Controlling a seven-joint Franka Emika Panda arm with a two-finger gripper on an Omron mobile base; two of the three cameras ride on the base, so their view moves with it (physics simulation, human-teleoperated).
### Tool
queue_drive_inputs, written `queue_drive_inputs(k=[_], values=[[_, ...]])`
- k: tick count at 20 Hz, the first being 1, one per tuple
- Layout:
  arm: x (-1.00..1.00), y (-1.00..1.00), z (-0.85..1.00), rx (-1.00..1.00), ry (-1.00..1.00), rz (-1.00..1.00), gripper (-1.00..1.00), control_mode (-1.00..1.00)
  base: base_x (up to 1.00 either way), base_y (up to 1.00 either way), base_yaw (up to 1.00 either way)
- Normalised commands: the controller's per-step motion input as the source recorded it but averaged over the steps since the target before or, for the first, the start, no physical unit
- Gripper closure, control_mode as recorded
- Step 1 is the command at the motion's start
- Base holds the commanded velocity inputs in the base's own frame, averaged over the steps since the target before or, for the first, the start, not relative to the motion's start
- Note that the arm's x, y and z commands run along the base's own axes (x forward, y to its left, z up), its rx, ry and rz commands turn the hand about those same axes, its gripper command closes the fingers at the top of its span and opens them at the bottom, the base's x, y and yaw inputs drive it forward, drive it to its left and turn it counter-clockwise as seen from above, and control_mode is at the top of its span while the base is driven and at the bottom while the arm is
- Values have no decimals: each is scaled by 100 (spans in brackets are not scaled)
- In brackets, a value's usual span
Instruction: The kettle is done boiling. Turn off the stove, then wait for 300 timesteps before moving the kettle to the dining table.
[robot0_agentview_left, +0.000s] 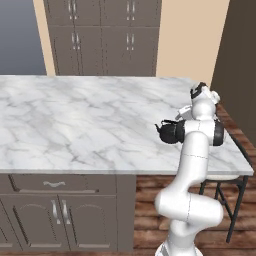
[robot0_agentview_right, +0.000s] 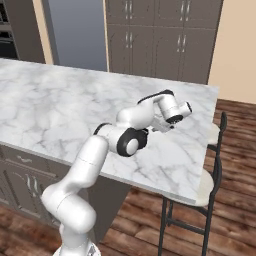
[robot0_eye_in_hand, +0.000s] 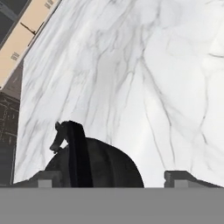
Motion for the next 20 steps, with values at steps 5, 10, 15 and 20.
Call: queue_drive_inputs(k=[5, 10, 15, 20], values=[[0, 1, 20, 0, 0, 0, -100, -100, 0, 0, 0], [-11, 17, 31, 0, -2, 0, -100, -100, 0, 0, 0], [-45, 40, 15, 0, -6, -3, -100, -100, 0, 0, 0], [-71, 27, 4, -1, -12, -9, -100, -100, 0, 0, 0]])
